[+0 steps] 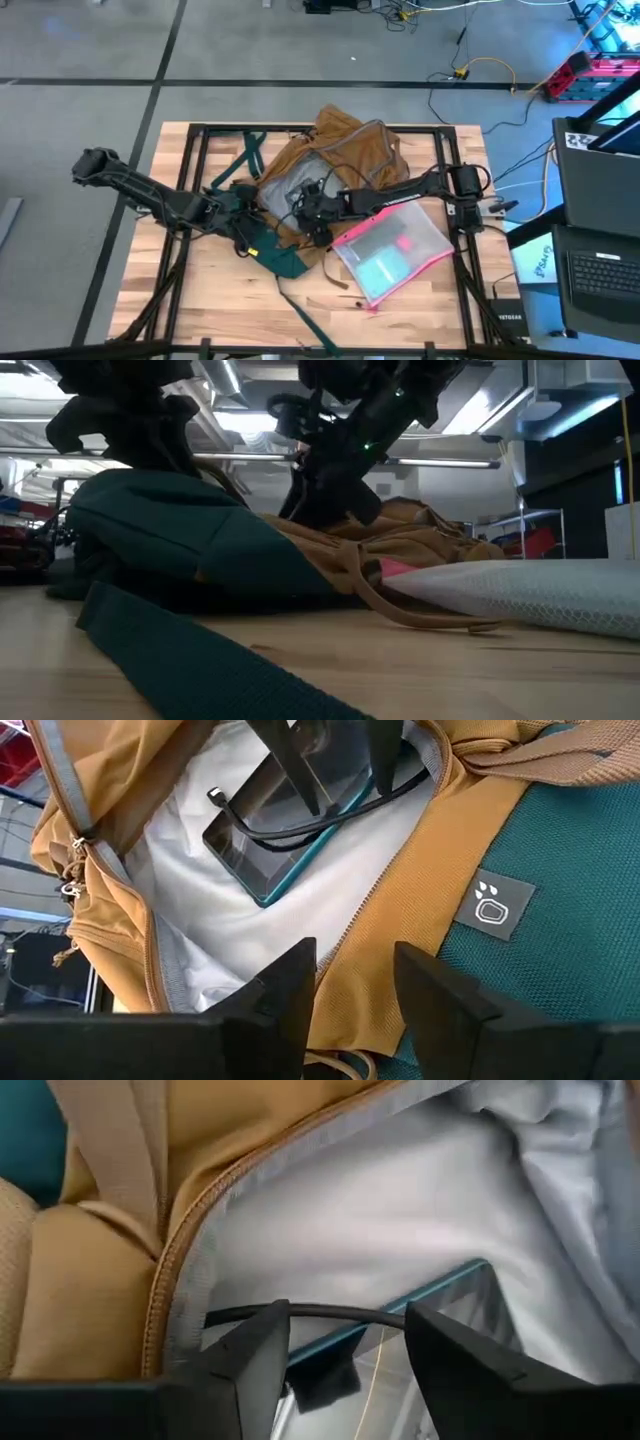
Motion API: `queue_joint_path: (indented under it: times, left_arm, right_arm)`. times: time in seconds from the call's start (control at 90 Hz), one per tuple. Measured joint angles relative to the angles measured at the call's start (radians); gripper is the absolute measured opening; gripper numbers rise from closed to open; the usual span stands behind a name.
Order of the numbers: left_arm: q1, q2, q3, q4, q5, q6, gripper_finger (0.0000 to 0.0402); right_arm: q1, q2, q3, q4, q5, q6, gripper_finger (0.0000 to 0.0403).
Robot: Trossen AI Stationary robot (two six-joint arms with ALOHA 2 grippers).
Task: Unpack backpack
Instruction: Remove the black charger cable from the brown backpack
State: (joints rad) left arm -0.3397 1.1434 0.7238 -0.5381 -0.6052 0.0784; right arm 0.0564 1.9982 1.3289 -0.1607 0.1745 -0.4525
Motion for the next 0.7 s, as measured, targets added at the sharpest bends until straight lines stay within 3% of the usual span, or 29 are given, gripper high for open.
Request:
queue_joint_path:
  times: [0.256,0.7]
  left_arm:
    - [0.0,0.0,0.0,0.001,0.0,0.0,0.0123]
    - [0.0,0.0,0.0,0.0,0.0,-0.01,0.0123]
  right_arm:
    - [-0.004,0.074,0.004,0.145,0.029,-0.083,0.0186]
    - [-0.003,0.081,-0.001,0.241,0.063,-0.21,0.0186]
